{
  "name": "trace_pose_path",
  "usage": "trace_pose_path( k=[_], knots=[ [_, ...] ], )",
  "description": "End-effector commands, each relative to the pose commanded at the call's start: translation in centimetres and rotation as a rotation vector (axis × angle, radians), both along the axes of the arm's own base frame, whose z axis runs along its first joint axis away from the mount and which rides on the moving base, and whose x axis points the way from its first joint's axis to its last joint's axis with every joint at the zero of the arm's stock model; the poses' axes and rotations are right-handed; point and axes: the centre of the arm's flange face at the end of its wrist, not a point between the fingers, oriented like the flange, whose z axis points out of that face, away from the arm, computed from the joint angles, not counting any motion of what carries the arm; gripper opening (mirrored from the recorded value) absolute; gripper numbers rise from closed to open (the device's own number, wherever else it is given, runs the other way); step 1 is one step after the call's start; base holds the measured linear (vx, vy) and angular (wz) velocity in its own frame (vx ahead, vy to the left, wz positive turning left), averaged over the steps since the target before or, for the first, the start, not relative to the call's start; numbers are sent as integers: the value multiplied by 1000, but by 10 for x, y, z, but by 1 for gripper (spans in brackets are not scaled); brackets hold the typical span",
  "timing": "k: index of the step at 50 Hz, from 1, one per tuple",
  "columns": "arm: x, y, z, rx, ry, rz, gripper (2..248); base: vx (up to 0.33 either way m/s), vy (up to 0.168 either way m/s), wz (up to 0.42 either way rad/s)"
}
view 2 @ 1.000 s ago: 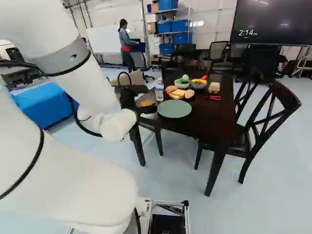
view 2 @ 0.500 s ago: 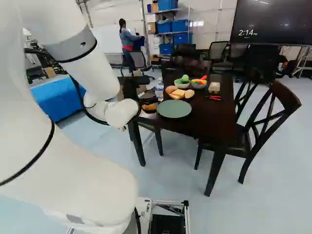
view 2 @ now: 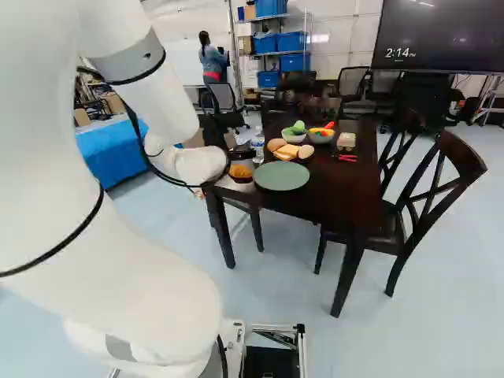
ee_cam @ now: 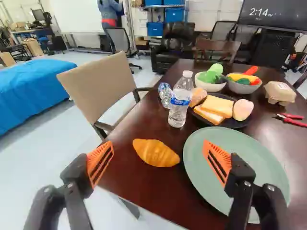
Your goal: Move the croissant to the empty plate
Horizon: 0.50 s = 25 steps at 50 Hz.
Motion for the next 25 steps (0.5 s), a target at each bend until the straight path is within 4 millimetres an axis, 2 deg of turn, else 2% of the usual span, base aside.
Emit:
trace_pose_path(
  k=[25],
  knots=[
    [43,0,16,0,80,0,247,0,0,0]
  ],
)
